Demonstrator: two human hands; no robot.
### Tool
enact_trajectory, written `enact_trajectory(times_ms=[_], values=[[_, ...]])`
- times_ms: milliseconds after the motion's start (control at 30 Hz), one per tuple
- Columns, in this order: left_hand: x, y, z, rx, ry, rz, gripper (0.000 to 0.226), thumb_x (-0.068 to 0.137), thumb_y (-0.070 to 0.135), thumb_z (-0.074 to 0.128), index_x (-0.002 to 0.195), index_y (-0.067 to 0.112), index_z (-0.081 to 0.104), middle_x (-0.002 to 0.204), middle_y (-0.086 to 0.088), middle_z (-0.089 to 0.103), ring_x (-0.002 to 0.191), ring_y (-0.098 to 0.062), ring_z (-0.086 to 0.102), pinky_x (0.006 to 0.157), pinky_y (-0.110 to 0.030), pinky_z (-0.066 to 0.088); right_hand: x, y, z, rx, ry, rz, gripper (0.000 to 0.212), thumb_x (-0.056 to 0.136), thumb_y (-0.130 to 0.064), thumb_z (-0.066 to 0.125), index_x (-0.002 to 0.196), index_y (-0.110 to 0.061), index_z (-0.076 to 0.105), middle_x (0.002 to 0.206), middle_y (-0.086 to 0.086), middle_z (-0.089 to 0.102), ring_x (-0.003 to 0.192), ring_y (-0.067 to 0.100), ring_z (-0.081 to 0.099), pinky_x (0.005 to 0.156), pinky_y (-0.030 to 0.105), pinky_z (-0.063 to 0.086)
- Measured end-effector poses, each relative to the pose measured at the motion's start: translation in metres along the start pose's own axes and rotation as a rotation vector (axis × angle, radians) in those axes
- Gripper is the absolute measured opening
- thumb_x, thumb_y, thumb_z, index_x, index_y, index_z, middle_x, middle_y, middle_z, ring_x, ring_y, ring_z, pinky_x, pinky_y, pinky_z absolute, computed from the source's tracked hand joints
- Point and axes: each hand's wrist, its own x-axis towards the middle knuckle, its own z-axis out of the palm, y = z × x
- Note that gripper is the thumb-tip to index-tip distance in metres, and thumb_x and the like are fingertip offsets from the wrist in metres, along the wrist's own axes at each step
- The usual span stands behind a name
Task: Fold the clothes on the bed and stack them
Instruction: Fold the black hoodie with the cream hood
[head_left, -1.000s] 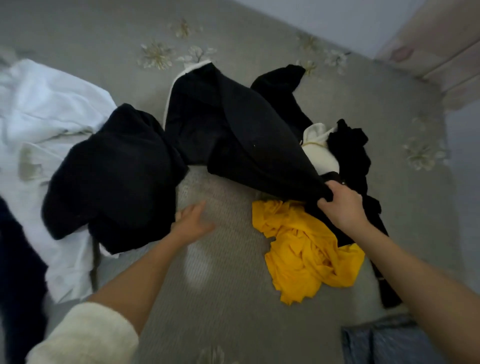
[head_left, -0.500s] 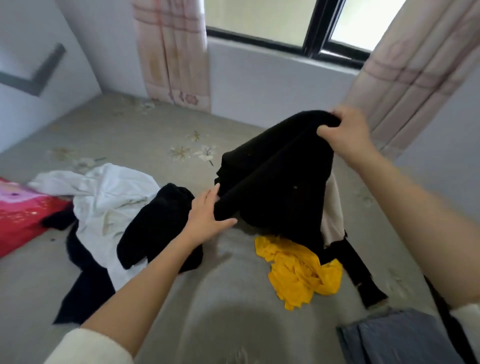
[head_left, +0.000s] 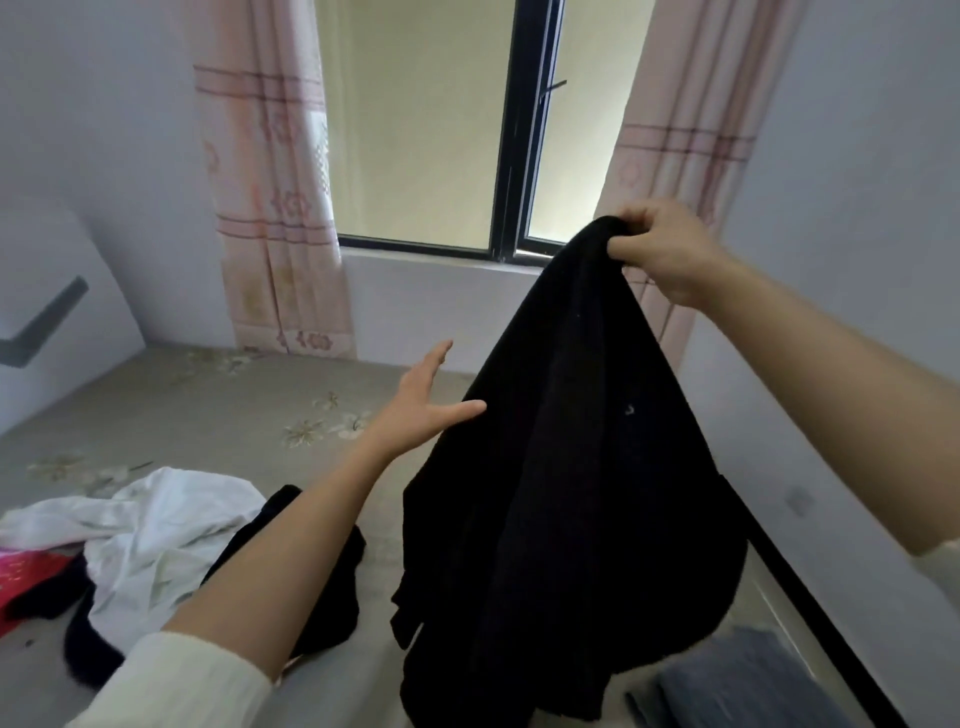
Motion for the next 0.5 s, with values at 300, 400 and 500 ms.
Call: enact_trajectory(times_ms=[300,400,500], values=[[-0.023,0.029,0.027,-0.306,-0.178,-0.079,0.011,0.085,0.006,0.062,0.085,0.016,0.066,0.075,0.002,0.067,0.068,-0.01,0.066,0.064,-0.018,0.054,-0.053,0.004,-0.027,-0.073,-0.026,0.014,0.022,0.079,0.017,0.052,0.081,-0.003,0.063,0.063,-0.004,0.062,0.054,-0.005,0.058,0.062,0.007,0.048],[-0.029,0.034,0.009,-0.298,-0.075,-0.064,0.017,0.085,0.001,0.06,0.085,0.016,0.066,0.065,0.009,0.067,0.061,-0.008,0.064,0.059,-0.015,0.052,-0.065,0.01,-0.035,-0.128,-0.062,0.023,0.02,0.078,0.018,0.051,0.086,0.002,0.06,0.068,0.006,0.054,0.052,-0.005,0.054,0.06,0.007,0.044],[-0.036,0.051,-0.022,-0.196,0.054,0.009,0.02,0.083,-0.003,0.06,0.079,0.016,0.065,0.06,0.008,0.064,0.054,-0.001,0.059,0.056,-0.011,0.048,-0.072,0.015,-0.038,-0.175,-0.09,0.032,0.017,0.078,0.015,0.054,0.077,-0.001,0.06,0.068,0.005,0.054,0.053,-0.005,0.051,0.06,0.007,0.041]])
